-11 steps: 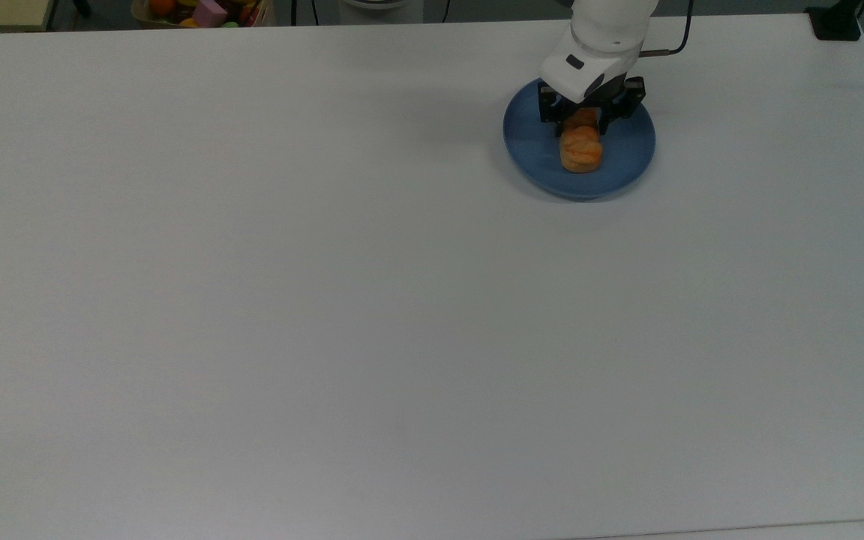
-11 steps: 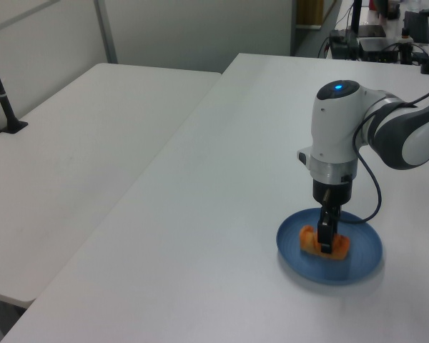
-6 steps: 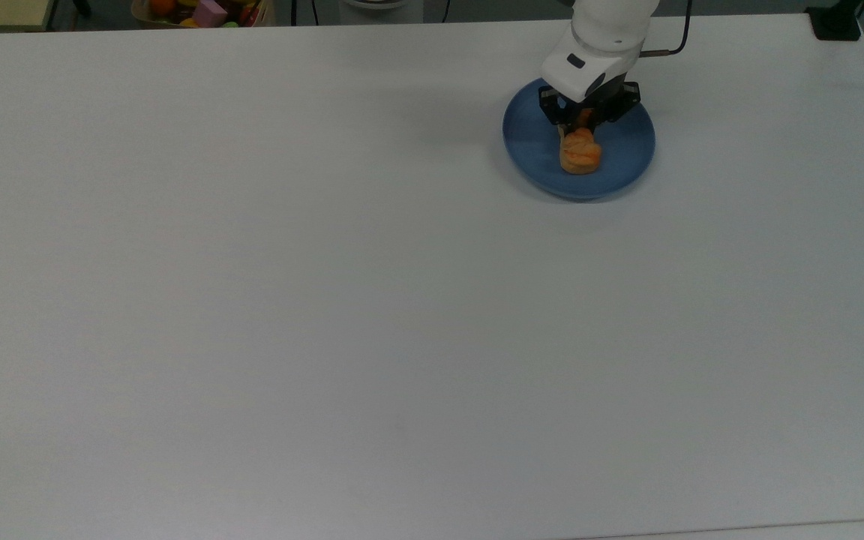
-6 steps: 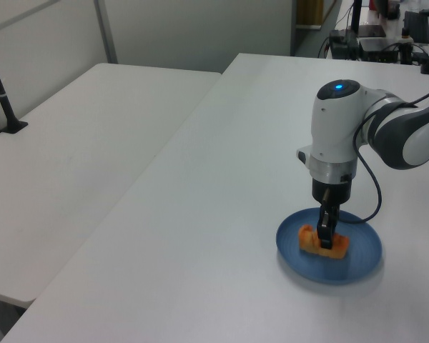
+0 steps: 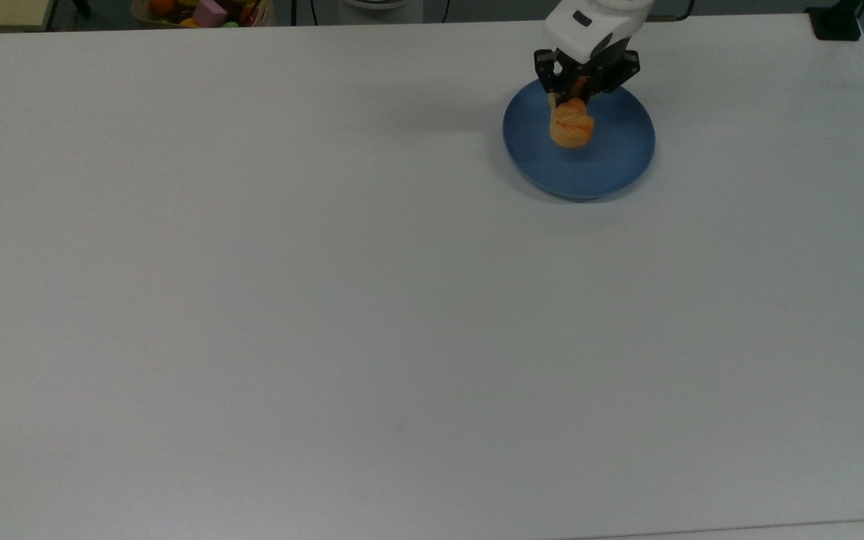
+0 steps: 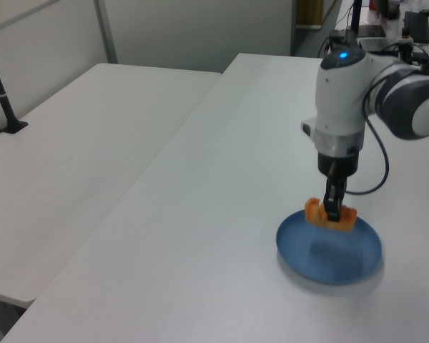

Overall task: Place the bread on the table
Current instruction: 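Lift the bread roll up off the blue plate, then carry the bread roll away from the plate across the table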

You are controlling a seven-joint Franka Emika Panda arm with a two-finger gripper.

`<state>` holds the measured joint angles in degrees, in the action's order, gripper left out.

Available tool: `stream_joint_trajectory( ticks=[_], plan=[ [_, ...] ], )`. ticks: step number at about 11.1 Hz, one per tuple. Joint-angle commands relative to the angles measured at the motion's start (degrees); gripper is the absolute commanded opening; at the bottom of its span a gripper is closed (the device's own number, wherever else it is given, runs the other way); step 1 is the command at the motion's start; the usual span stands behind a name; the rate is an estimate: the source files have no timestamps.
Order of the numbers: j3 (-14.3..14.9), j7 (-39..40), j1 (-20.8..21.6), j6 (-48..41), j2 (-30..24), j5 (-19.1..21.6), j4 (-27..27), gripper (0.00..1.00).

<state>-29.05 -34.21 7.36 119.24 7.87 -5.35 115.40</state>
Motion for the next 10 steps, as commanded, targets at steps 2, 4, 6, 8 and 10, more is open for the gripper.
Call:
stream_joint_trajectory(
  ticks=[2, 4, 6, 8, 10],
  plan=[
    [2.93, 8.51, -4.98, -4.62, -3.65, -0.45, 0.36, 0.29],
    [8.29, 13.97, -5.16, -4.72, -4.79, -0.45, 0.88, 0.29],
    [12.51, 17.84, -5.86, -4.81, -5.58, -0.45, 2.02, 0.29],
    [14.37, 22.85, -9.54, -4.37, -6.02, -0.45, 3.86, 0.29],
    [17.09, 27.76, -12.44, -3.76, -5.94, -0.54, 5.54, 0.29]
  ],
)
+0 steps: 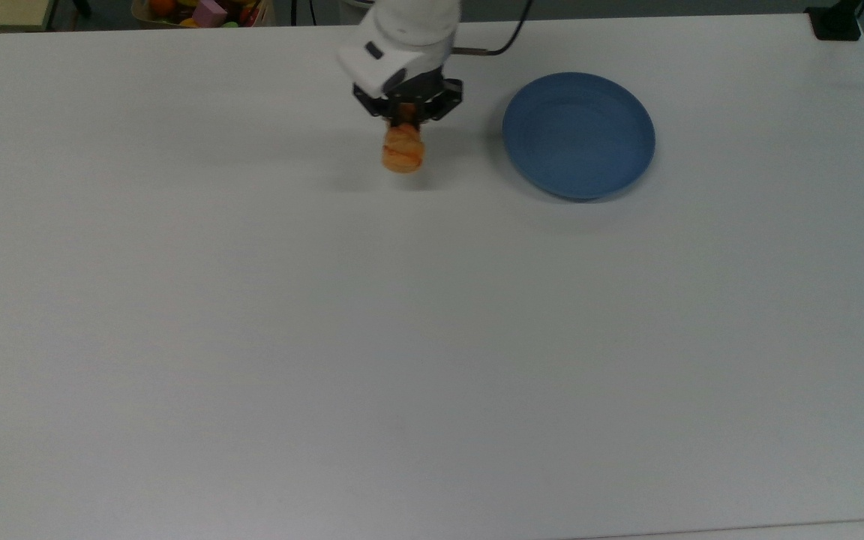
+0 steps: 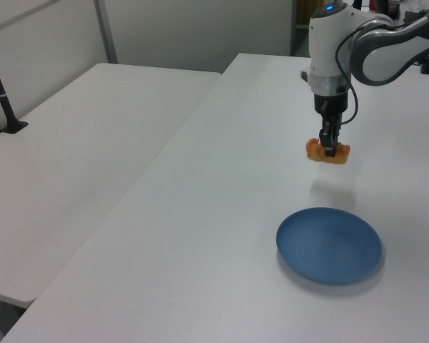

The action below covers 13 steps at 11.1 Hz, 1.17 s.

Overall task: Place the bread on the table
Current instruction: 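Carry the bread roll away from the plate across the table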

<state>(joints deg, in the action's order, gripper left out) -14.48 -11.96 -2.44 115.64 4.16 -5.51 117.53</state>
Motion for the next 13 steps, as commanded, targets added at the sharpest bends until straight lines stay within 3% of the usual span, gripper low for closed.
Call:
stream_joint_trajectory(
  ticks=[1, 3, 6, 9, 10, 12, 13],
  plan=[
    [4.18, 8.15, -3.97, -0.06, -2.14, -0.38, 3.93, 0.29],
    [7.17, 12.38, -5.99, 0.9, -1.27, -0.47, 4.11, 0.29],
    [7.36, 16.44, -11.17, 1.34, 1.01, -2.65, 3.76, 0.3],
    [7.36, 17.41, -13.46, 3.27, 4.0, -5.03, 3.76, 0.35],
    [7.36, 17.5, -14.08, 3.28, 4.19, -5.21, 3.67, 0.63],
    [7.36, 18.37, -14.53, 2.31, 3.84, -5.21, 3.67, 1.0],
    [7.36, 18.38, -14.53, 2.22, 3.66, -5.21, 3.67, 1.0]
  ],
)
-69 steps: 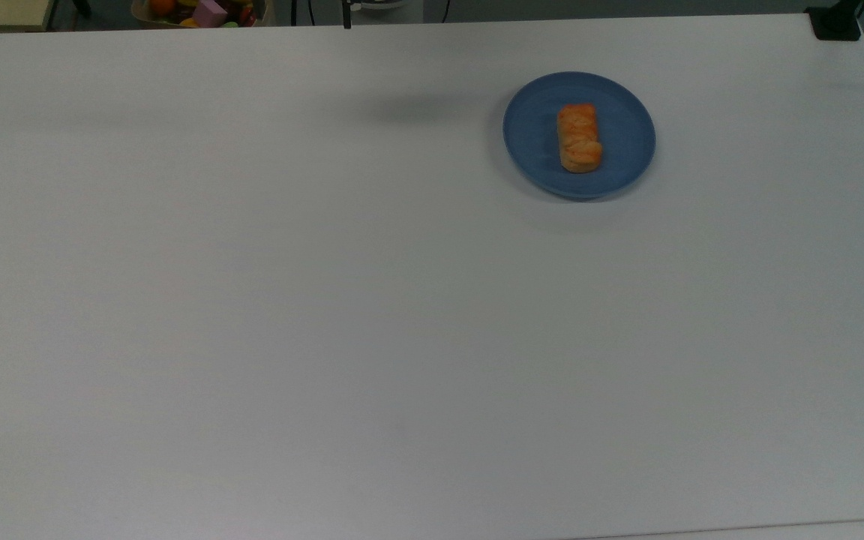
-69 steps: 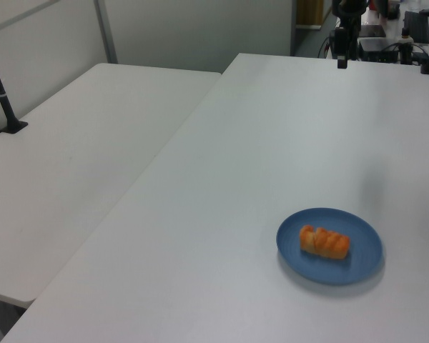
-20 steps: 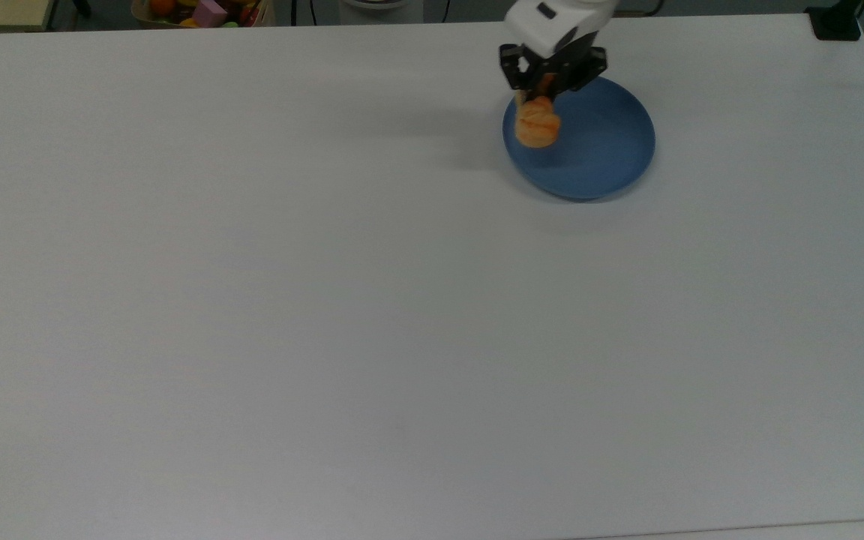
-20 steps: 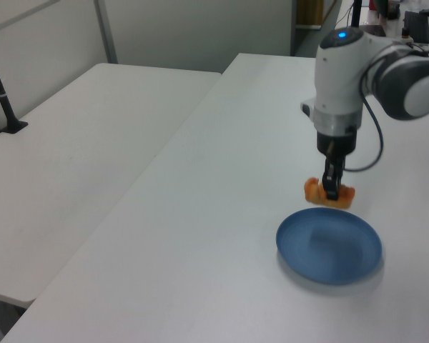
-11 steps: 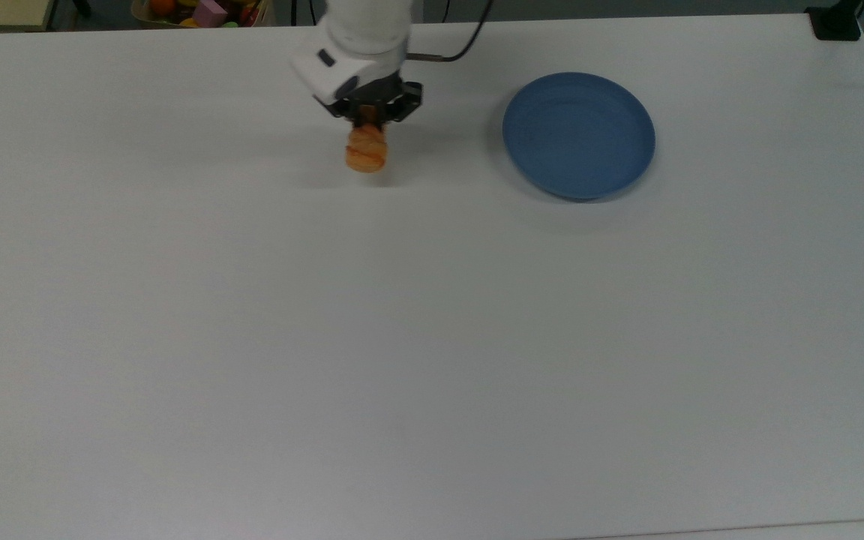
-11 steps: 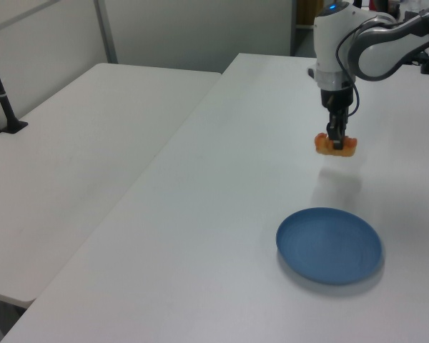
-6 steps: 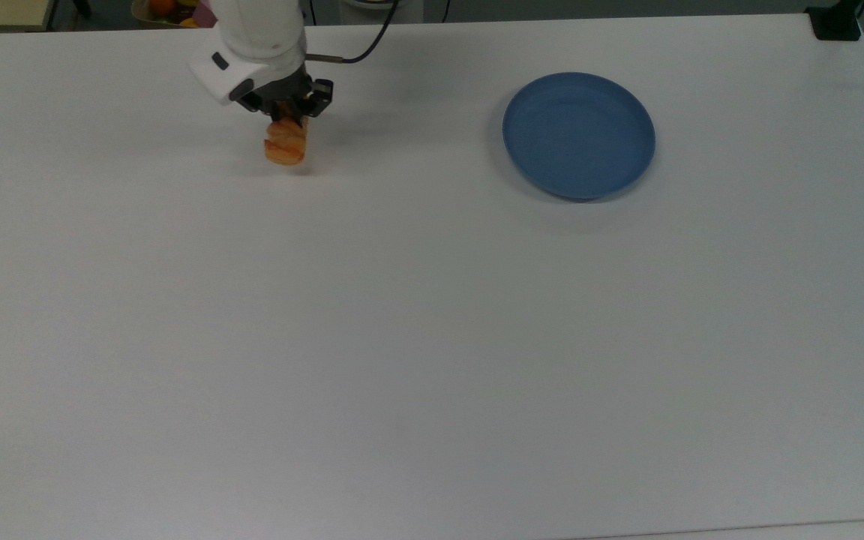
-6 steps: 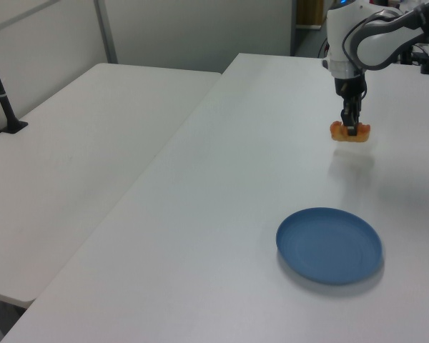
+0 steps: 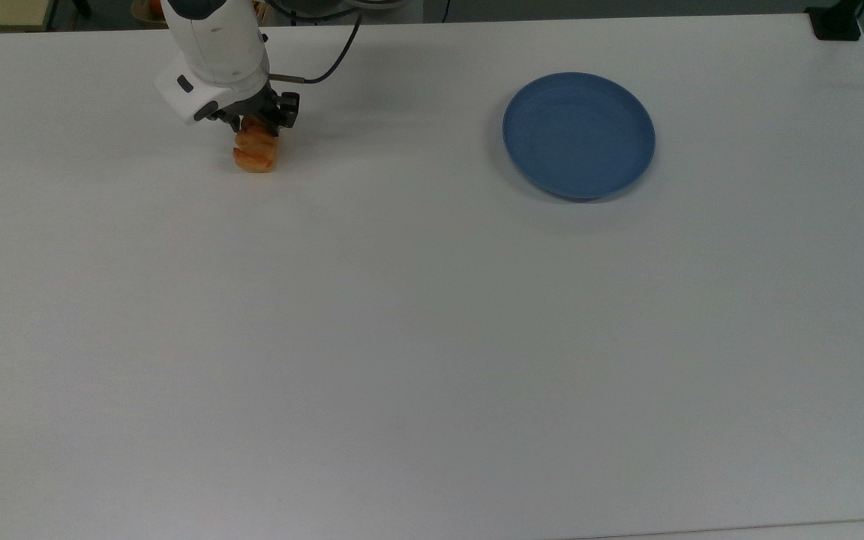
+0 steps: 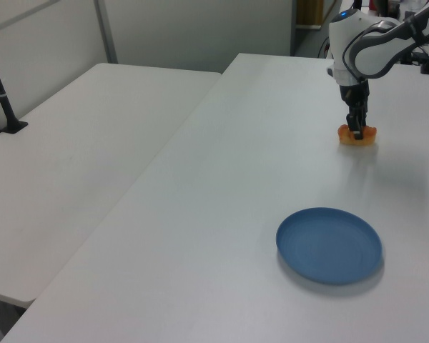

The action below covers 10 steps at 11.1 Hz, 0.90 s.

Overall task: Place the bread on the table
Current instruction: 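Carry the bread roll away from the plate across the table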

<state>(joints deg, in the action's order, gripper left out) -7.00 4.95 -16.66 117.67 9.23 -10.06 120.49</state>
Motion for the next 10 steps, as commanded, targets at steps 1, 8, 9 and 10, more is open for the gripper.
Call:
stream_joint_trajectory(
  ticks=[1, 8, 9, 10],
  plan=[
    [-0.12, 1.47, -0.31, -0.77, -1.4, -0.66, 0.63, 1.0],
    [-0.74, -1.6, 5.2, -12.1, -1.76, 0.48, -14.81, 1.0],
    [-0.74, -2.83, 7.06, -14.9, -1.67, 0.48, -18.41, 1.0],
    [-0.83, -2.93, 9.08, -18.06, -1.76, 0.57, -21.67, 1.0]
  ],
)
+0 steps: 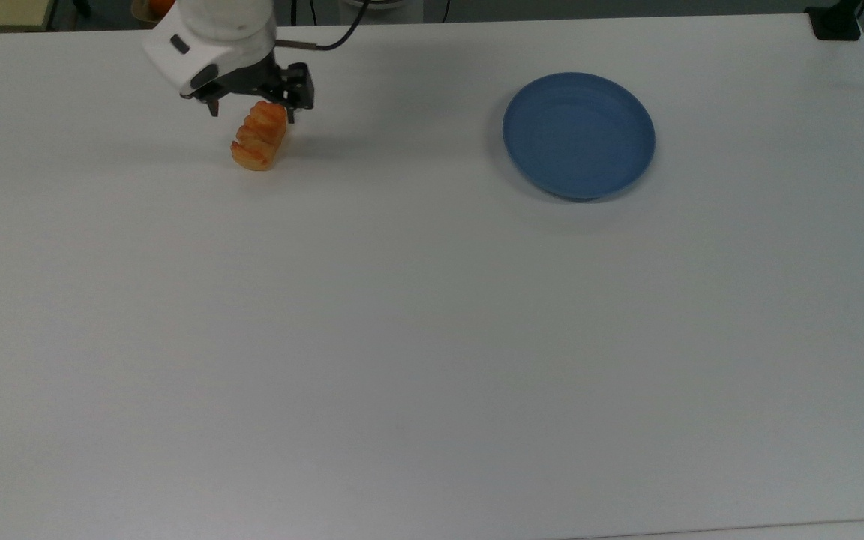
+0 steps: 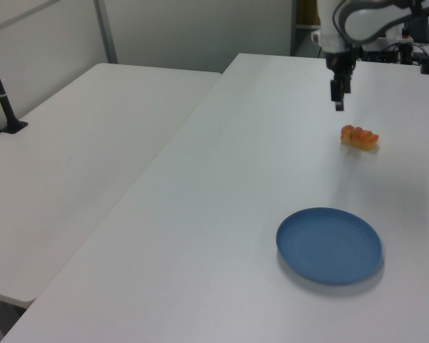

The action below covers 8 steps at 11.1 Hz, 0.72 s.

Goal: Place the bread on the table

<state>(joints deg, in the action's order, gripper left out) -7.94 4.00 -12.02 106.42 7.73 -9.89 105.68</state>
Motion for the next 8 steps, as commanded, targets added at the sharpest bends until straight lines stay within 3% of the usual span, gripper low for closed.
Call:
stream_joint_trajectory(
  ticks=[1, 4, 8],
  plan=[
    [0.2, -2.06, 6.64, -8.4, -0.87, 1.18, -9.24, 1.0],
    [0.9, -5.38, 10.08, -10.44, -4.9, 4.43, -11.64, 1.0],
    [3.71, -11.17, 15.09, -11.92, -8.34, 4.61, -11.03, 1.0]
  ],
)
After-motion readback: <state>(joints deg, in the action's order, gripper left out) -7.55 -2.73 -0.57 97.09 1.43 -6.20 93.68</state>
